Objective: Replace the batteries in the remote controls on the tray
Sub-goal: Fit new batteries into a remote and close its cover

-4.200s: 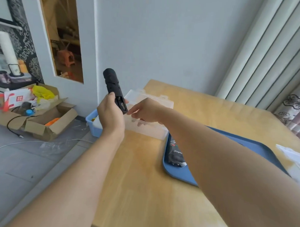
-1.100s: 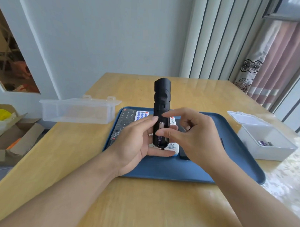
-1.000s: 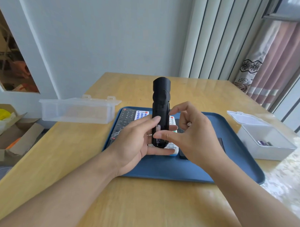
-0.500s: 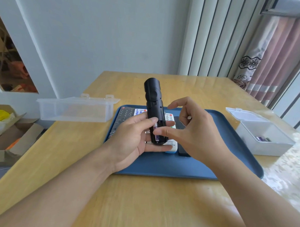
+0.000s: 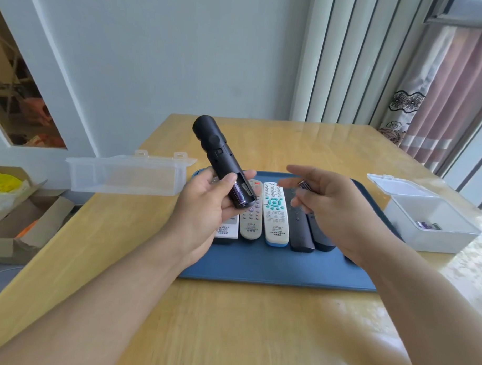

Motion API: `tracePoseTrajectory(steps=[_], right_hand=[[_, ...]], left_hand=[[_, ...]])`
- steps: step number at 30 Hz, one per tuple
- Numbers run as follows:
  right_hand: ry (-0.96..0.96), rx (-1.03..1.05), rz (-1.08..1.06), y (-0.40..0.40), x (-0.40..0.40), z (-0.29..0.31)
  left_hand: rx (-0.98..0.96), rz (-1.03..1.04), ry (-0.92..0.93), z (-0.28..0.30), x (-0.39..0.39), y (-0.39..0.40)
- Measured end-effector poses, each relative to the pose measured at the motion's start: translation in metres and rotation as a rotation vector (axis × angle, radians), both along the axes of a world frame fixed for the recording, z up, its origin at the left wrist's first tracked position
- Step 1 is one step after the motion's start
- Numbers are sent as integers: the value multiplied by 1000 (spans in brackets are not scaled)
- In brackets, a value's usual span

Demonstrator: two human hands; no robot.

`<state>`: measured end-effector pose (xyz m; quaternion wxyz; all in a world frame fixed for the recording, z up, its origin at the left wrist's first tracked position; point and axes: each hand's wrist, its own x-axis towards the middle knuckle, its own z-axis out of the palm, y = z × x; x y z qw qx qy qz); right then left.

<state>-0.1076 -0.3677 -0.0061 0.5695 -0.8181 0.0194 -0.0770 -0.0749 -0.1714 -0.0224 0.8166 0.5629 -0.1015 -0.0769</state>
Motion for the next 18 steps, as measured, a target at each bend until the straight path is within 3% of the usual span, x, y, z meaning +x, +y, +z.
tracePoseTrajectory(steps=[11, 18], right_hand=[[-389, -151, -108, 22, -8, -7], [-464, -261, -61, 27, -9, -10]], left_hand=[[15, 16, -53, 0, -4, 0], [-13, 20, -69, 1, -6, -3]])
